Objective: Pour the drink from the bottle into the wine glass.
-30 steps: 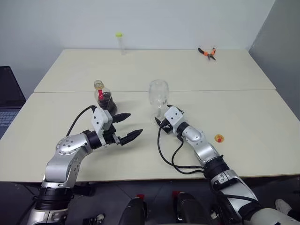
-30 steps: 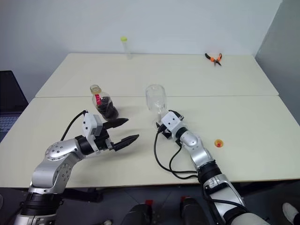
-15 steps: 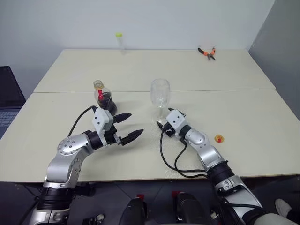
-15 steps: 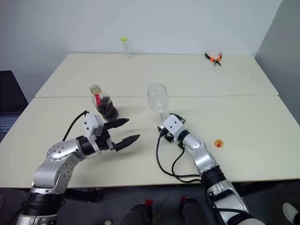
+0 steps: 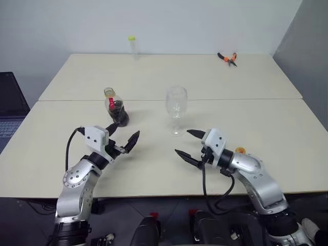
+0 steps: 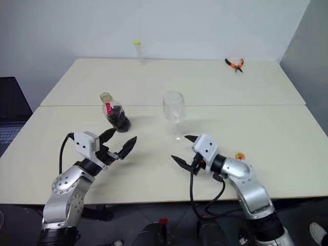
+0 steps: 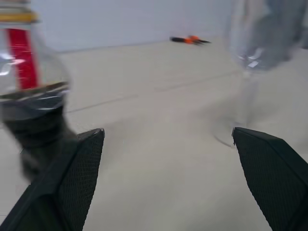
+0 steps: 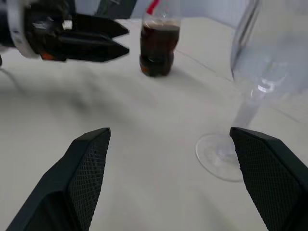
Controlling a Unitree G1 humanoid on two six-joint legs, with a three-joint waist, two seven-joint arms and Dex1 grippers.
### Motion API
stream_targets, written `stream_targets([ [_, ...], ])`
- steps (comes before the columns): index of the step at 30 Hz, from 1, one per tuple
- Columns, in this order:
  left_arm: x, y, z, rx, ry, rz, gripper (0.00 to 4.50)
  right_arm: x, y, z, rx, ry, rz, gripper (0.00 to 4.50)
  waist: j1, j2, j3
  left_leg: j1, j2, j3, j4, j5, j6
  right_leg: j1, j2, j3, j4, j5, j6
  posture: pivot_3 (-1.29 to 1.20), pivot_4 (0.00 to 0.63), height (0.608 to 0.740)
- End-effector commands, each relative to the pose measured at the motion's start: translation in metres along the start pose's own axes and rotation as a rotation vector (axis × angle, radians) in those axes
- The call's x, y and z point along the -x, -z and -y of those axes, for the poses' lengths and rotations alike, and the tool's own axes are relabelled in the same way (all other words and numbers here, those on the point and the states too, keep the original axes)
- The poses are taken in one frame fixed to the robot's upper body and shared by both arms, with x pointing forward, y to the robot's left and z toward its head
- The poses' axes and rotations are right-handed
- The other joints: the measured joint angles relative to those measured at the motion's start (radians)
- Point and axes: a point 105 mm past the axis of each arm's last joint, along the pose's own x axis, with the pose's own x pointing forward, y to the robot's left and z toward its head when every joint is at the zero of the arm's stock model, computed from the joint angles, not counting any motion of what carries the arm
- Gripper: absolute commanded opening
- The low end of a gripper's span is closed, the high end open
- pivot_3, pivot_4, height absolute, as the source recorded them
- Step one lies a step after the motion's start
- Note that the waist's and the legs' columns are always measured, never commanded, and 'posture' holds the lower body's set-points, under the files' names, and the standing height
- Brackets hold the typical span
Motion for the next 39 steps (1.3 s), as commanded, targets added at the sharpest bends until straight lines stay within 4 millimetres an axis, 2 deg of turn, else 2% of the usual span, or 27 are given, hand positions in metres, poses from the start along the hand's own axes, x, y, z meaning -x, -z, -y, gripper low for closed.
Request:
stream_targets([
  [1, -0.004, -0.016, -0.027, -0.066, -0.173, 0.074, 4.5, 0.004, -0.03, -0.006, -0.009, -0.051, 0.085, 4.24, 0.007, 0.0, 0.0, 0.0, 0.0, 0.0, 0.0, 0.0, 0.0, 0.0, 0.0, -0.001, 0.0, 0.0, 0.0, 0.0, 0.15, 0.74],
  [4, -0.015, -0.017, -0.045, -0.063, -0.262, 0.071, 4.5, 0.005, -0.037, -0.012, -0.037, -0.097, 0.097, 4.24, 0.01, 0.0, 0.0, -0.001, -0.003, -0.001, 0.001, 0.0, 0.0, 0.0, 0.001, -0.003, 0.0, 0.0, 0.0, 0.0, 0.15, 0.74],
  [8, -0.029, -0.016, -0.056, -0.066, -0.305, 0.059, 4.5, 0.004, -0.044, -0.016, -0.03, -0.138, 0.099, 4.24, 0.01, 0.0, 0.0, -0.001, -0.004, 0.0, 0.001, 0.0, 0.0, 0.001, 0.001, -0.002, 0.0, 0.0, 0.001, 0.0, 0.15, 0.74],
  [14, -0.052, -0.017, -0.055, -0.071, -0.272, 0.05, 4.5, 0.0, -0.056, -0.015, -0.015, -0.138, 0.13, 4.24, 0.01, 0.0, 0.0, -0.003, -0.005, 0.0, 0.0, 0.0, 0.0, 0.0, 0.0, -0.002, -0.002, 0.0, 0.002, 0.0, 0.15, 0.74],
  [21, -0.066, -0.02, -0.06, -0.046, -0.267, 0.05, 4.5, 0.0, -0.058, -0.014, -0.009, -0.128, 0.133, 4.24, 0.009, 0.0, 0.0, -0.003, -0.004, 0.0, 0.0, 0.0, 0.0, 0.0, 0.0, -0.003, -0.003, 0.0, 0.002, 0.0, 0.15, 0.74],
  [26, -0.074, -0.011, -0.061, 0.0, -0.268, 0.012, 4.5, -0.001, -0.059, -0.013, -0.001, -0.118, 0.133, 4.24, 0.009, 0.0, 0.0, -0.003, -0.004, 0.0, 0.0, 0.0, 0.0, 0.0, 0.0, -0.003, -0.002, 0.0, 0.003, 0.0, 0.15, 0.74],
  [29, -0.081, -0.011, -0.06, -0.007, -0.261, 0.009, 3.93, -0.002, -0.062, -0.012, 0.005, -0.114, 0.146, 4.29, 0.008, 0.0, 0.0, -0.003, -0.004, 0.0, 0.0, 0.0, 0.0, 0.0, 0.0, -0.003, -0.002, 0.0, 0.003, 0.0, 0.15, 0.74],
  [36, -0.086, -0.018, -0.061, 0.014, -0.238, 0.028, 1.74, -0.001, -0.067, -0.012, 0.011, -0.109, 0.17, 4.29, 0.008, -0.001, 0.0, -0.003, -0.004, 0.0, 0.0, 0.0, 0.0, 0.0, 0.0, -0.003, -0.002, 0.0, 0.003, 0.0, 0.15, 0.74],
  [39, -0.088, -0.025, -0.058, 0.006, -0.217, 0.042, 1.14, 0.0, -0.068, -0.013, 0.012, -0.102, 0.18, 4.29, 0.008, -0.001, 0.0, -0.003, -0.004, -0.001, 0.0, 0.0, 0.0, 0.0, -0.001, -0.003, -0.002, 0.0, 0.003, 0.0, 0.15, 0.74],
])
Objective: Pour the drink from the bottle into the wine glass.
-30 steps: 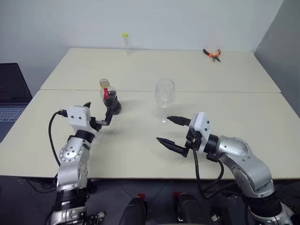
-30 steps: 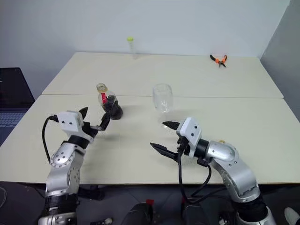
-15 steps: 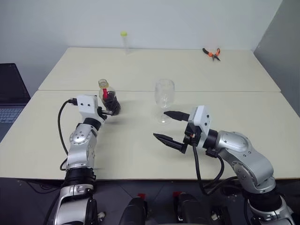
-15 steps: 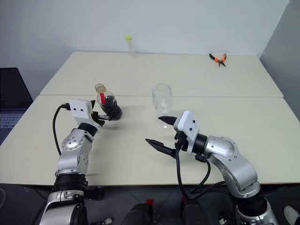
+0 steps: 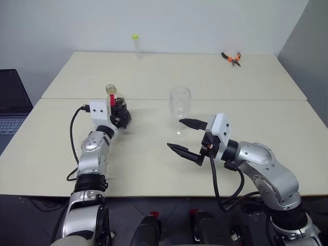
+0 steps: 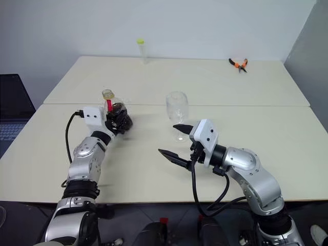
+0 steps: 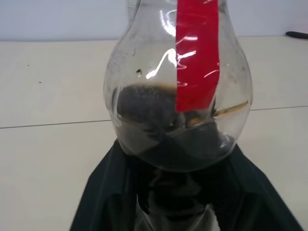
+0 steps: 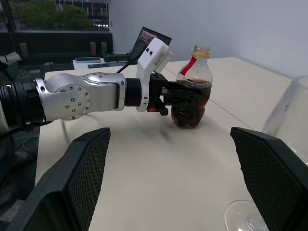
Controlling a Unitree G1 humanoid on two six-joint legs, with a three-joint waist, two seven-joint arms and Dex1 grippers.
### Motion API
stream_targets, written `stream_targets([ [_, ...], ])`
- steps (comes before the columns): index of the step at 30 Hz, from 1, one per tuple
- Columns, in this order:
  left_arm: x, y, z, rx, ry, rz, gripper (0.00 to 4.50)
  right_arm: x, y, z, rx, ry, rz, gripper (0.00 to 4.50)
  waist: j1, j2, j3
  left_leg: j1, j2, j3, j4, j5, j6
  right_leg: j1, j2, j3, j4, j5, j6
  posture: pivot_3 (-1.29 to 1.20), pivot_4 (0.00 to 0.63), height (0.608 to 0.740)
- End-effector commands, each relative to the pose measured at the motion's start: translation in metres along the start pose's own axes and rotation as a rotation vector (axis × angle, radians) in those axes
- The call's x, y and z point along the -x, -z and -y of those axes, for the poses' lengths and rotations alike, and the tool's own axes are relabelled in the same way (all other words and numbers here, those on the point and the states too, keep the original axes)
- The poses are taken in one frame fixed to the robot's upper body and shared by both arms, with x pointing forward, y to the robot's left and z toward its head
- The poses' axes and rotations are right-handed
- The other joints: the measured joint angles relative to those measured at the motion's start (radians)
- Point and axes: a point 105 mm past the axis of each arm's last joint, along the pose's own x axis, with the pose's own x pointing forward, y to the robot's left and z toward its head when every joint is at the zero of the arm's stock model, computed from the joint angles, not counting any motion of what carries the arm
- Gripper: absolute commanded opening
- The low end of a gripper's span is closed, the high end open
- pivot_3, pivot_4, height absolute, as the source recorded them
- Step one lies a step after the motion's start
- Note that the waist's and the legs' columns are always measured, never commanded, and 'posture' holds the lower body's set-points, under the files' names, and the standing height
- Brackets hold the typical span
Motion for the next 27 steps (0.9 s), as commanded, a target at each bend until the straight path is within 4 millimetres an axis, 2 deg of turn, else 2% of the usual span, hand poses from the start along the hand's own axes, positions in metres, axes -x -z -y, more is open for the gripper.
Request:
stream_targets([
  [1, -0.005, -0.037, 0.006, -0.042, 0.048, 0.108, 1.04, 0.002, -0.019, -0.005, 0.048, 0.0, 0.08, 4.29, 0.0, 0.0, 0.0, 0.0, 0.0, 0.0, 0.0, 0.0, 0.0, 0.0, 0.0, 0.0, 0.0, 0.0, 0.0, 0.0, 0.15, 0.74],
  [7, -0.015, -0.08, 0.039, -0.251, 0.219, 0.194, 0.87, 0.012, -0.027, 0.003, 0.082, 0.102, 0.126, 4.29, 0.004, -0.001, 0.001, -0.002, 0.0, -0.002, 0.0, 0.0, 0.0, 0.0, 0.0, -0.001, 0.0, 0.0, 0.0, 0.0, 0.15, 0.74],
  [11, -0.024, -0.097, 0.06, -0.394, 0.328, 0.225, 0.83, 0.016, -0.023, 0.011, 0.095, 0.172, 0.129, 4.29, 0.003, -0.001, 0.001, -0.002, -0.001, 0.0, 0.001, 0.0, 0.0, 0.0, 0.0, -0.001, 0.0, 0.0, 0.0, 0.0, 0.15, 0.74],
  [16, -0.033, -0.111, 0.097, -0.692, 0.52, 0.279, 0.77, 0.019, -0.02, 0.045, 0.149, 0.391, 0.159, 4.29, 0.001, -0.001, 0.001, -0.001, -0.002, 0.0, 0.0, 0.0, 0.0, -0.001, 0.001, 0.0, -0.001, 0.0, 0.0, 0.0, 0.15, 0.74],
  [22, -0.04, -0.12, 0.107, -0.864, 0.587, 0.337, 0.77, 0.015, -0.018, 0.05, 0.139, 0.411, 0.19, 4.29, -0.005, -0.001, 0.001, -0.002, -0.002, 0.003, -0.002, 0.0, 0.0, -0.003, 0.001, 0.002, 0.0, 0.0, 0.0, 0.0, 0.15, 0.74],
  [27, -0.044, -0.131, 0.105, -0.961, 0.572, 0.399, 0.77, 0.007, -0.017, 0.046, 0.112, 0.387, 0.21, 4.29, -0.004, -0.001, 0.001, -0.004, -0.002, 0.002, -0.002, 0.0, 0.0, -0.005, 0.002, 0.001, 0.001, 0.0, 0.0, 0.0, 0.15, 0.74],
])
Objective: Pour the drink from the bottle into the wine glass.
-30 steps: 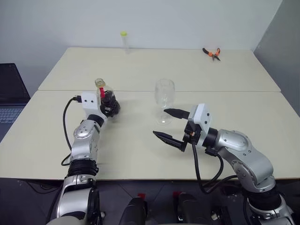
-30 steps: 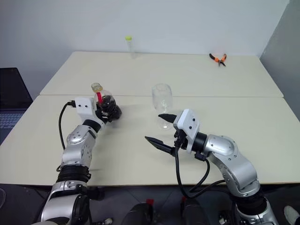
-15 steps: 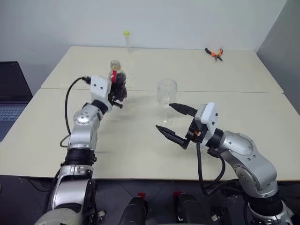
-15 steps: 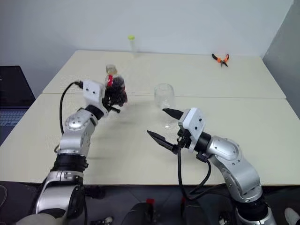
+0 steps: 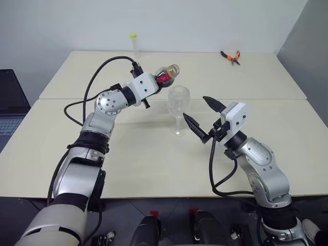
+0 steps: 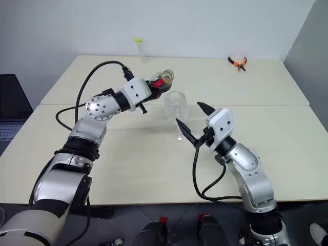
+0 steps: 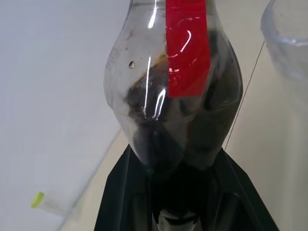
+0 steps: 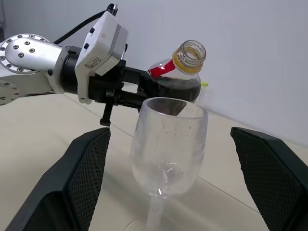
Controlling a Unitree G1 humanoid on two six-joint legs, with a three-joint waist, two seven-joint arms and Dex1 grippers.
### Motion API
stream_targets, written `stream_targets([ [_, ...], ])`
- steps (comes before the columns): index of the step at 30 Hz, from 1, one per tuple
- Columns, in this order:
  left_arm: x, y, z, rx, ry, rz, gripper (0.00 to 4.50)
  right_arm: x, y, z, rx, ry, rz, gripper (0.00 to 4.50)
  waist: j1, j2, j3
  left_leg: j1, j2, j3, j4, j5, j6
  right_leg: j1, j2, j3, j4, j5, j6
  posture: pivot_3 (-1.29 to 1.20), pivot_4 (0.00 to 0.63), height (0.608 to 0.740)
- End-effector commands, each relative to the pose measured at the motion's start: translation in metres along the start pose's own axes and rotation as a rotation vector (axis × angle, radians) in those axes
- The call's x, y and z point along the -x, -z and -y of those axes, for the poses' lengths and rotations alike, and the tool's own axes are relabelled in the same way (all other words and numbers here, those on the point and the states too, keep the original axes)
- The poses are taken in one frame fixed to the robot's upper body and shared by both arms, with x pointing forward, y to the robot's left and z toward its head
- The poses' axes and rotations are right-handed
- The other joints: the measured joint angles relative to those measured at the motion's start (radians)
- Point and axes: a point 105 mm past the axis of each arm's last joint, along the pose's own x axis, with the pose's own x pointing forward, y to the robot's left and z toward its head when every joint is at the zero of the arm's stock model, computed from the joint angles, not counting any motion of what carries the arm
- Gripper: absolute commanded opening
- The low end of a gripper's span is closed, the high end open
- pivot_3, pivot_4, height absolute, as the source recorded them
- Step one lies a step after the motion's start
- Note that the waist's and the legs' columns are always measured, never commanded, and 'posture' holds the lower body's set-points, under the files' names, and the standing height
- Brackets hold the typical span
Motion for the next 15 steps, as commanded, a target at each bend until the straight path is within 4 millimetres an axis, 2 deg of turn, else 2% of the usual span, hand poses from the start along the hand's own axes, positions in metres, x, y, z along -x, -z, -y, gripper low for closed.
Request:
stream_targets([
  [1, 0.001, -0.02, -0.027, -0.129, -0.071, 0.07, 0.77, -0.006, -0.013, -0.006, 0.002, -0.025, 0.067, 4.29, 0.0, 0.0, 0.0, -0.002, 0.0, 0.0, 0.001, 0.0, 0.0, -0.001, 0.0, 0.0, 0.0, 0.001, -0.001, 0.0, 0.15, 0.74],
  [6, 0.004, -0.021, -0.031, -0.223, -0.085, 0.085, 0.74, -0.012, -0.013, -0.009, -0.005, -0.031, 0.076, 4.29, 0.001, 0.0, 0.0, -0.01, -0.001, 0.0, 0.004, 0.0, 0.0, -0.009, -0.001, 0.001, 0.003, 0.002, -0.003, 0.0, 0.15, 0.74],
  [15, 0.004, -0.024, -0.028, -0.399, -0.068, 0.101, 0.74, -0.019, -0.009, -0.004, -0.007, -0.005, 0.067, 4.29, 0.001, 0.0, 0.0, -0.01, -0.002, -0.001, 0.004, 0.0, 0.0, -0.009, -0.001, 0.0, 0.004, 0.003, -0.003, 0.0, 0.15, 0.74],
])
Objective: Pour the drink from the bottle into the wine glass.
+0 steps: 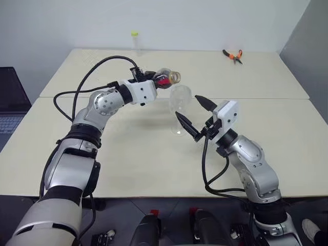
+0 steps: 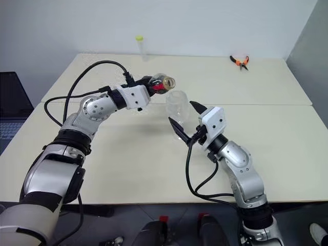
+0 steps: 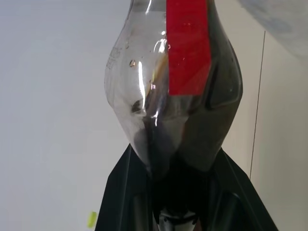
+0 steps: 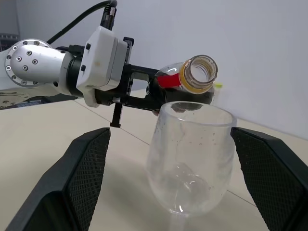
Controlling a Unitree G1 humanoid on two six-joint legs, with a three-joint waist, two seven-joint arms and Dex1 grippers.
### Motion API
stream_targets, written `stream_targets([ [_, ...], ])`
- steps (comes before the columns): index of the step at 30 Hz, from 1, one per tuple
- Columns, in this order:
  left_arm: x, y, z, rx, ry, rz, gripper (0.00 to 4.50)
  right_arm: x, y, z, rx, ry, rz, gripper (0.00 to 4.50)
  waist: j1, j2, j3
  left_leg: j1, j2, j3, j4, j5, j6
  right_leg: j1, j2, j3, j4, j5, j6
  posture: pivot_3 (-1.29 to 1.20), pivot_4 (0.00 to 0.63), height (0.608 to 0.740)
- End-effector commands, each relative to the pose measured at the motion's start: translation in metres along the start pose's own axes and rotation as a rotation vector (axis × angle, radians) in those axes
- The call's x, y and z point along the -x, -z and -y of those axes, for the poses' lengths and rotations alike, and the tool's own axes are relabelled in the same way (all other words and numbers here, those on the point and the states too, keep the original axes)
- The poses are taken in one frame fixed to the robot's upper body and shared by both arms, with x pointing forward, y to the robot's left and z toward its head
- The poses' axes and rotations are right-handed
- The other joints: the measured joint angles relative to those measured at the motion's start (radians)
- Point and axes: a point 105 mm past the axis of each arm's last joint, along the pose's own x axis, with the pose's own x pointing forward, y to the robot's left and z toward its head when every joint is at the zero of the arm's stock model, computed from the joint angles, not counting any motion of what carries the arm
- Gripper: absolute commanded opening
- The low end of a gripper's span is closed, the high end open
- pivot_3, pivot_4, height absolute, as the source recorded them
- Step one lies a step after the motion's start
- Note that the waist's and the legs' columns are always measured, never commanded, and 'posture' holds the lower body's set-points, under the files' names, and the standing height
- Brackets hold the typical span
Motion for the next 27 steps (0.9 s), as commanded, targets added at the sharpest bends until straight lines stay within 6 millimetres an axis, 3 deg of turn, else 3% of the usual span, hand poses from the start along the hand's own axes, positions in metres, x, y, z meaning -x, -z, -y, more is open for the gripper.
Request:
stream_targets([
  [1, -0.002, -0.014, -0.03, -0.109, -0.08, 0.054, 0.74, -0.005, -0.012, 0.003, 0.031, 0.018, 0.047, 4.29, 0.0, 0.0, 0.0, 0.0, 0.0, 0.0, 0.0, 0.0, 0.0, 0.0, 0.0, 0.0, 0.0, 0.0, 0.0, 0.0, 0.15, 0.74],
  [27, 0.0, -0.025, -0.052, -0.368, -0.106, 0.094, 0.74, -0.006, -0.009, 0.009, 0.042, 0.062, 0.024, 4.29, -0.001, 0.0, 0.0, 0.0, -0.004, 0.0, 0.001, 0.0, 0.0, 0.0, 0.0, 0.0, 0.002, 0.0, 0.0, 0.0, 0.15, 0.74],
])
